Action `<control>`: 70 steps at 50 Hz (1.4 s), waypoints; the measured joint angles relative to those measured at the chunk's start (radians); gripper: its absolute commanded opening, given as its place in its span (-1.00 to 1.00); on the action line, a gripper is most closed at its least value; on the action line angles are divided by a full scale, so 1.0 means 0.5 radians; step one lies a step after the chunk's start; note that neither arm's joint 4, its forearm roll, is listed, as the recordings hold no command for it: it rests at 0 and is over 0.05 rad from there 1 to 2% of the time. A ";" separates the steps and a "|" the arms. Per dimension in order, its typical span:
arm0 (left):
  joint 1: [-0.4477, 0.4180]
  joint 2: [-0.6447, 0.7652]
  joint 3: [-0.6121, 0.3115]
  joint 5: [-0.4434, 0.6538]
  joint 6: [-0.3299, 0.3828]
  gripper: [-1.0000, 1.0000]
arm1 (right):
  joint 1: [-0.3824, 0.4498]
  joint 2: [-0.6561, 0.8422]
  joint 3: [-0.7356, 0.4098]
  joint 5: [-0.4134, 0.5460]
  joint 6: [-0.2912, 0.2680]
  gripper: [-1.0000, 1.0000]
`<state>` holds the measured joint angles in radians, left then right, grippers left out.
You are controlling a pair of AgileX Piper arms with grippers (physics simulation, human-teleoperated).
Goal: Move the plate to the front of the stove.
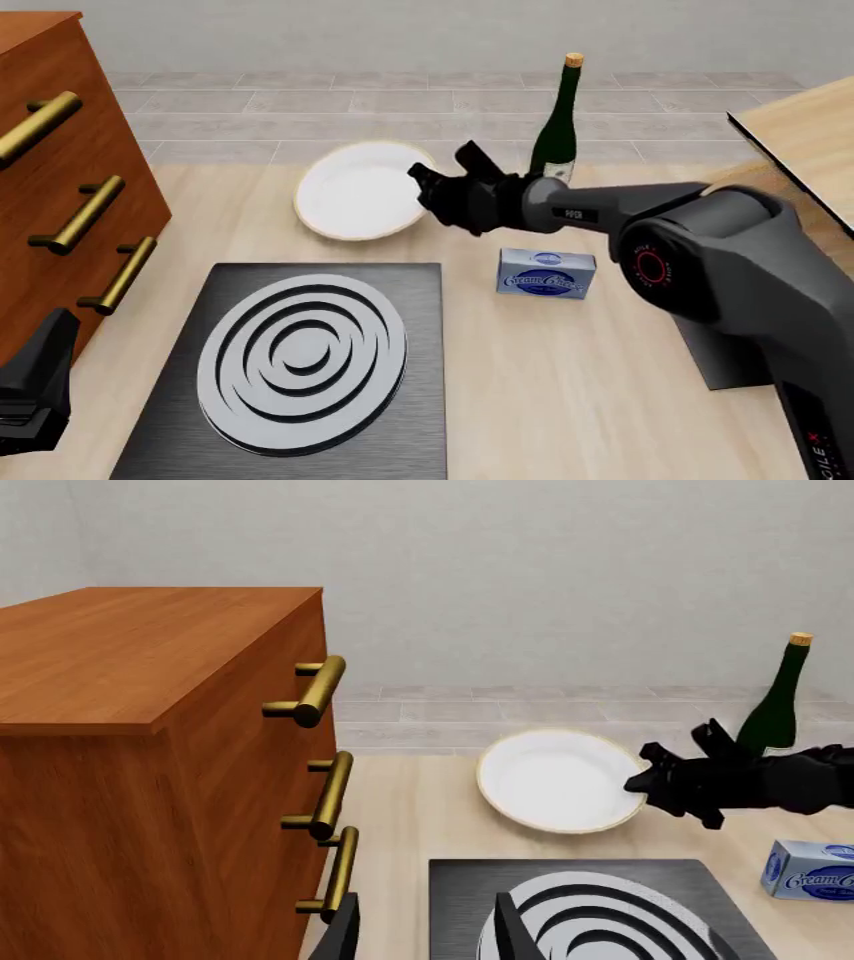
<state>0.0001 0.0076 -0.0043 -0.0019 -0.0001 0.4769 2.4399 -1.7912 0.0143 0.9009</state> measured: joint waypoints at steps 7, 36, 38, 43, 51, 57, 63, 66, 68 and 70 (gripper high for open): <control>0.000 0.000 0.000 0.000 0.000 1.00 | -0.008 0.028 -0.027 0.031 -0.021 -1.00; 0.000 0.000 0.000 0.000 0.000 1.00 | -0.031 0.023 -0.060 0.130 -0.124 1.00; 0.000 0.000 0.000 0.000 0.000 1.00 | -0.037 0.018 -0.056 0.138 -0.137 1.00; 0.000 0.000 0.000 0.000 0.000 1.00 | -0.057 0.003 -0.043 0.157 -0.171 1.00; 0.000 0.000 0.000 0.000 0.000 1.00 | -0.090 -0.060 0.010 0.172 -0.212 1.00; 0.000 0.000 0.000 0.000 0.000 1.00 | -0.102 -0.143 0.068 0.172 -0.228 1.00; 0.000 0.000 0.000 0.000 0.000 1.00 | -0.107 -0.250 0.144 0.162 -0.234 1.00; 0.000 0.000 0.000 0.000 0.000 1.00 | -0.105 -0.312 0.192 0.151 -0.233 1.00; 0.000 0.000 0.000 0.000 0.000 1.00 | -0.104 -0.355 0.229 0.141 -0.231 1.00; 0.000 0.000 0.000 0.000 0.000 1.00 | -0.102 -0.398 0.267 0.130 -0.230 1.00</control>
<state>0.0000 0.0078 -0.0043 -0.0018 -0.0001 0.4260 2.2407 -1.6578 0.0791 0.7861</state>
